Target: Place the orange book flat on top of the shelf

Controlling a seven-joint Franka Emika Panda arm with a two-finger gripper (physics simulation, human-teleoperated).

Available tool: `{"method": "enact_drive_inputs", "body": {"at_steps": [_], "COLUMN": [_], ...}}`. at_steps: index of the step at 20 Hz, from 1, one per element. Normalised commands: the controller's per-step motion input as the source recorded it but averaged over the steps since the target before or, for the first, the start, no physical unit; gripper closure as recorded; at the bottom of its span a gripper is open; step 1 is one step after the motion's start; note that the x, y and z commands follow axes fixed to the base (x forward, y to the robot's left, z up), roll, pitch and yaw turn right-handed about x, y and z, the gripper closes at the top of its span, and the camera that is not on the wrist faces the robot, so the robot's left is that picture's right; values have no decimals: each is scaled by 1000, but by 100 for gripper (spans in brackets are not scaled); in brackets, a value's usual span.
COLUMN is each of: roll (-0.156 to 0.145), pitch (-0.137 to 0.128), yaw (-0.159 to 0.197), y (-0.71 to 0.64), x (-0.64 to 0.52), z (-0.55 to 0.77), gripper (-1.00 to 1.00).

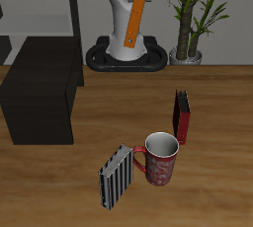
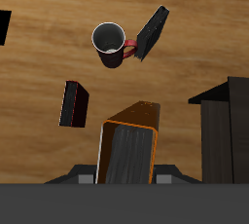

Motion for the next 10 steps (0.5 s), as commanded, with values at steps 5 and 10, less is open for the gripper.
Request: {"method": "enact_drive_inputs", "body": {"at_steps": [5,10], "roll": [-118,-82], "pitch": [-25,-30], "yaw": [24,-27], "y": [-441,-348], "x": [123,2], "z": [57,197], "gripper": [100,100]}}
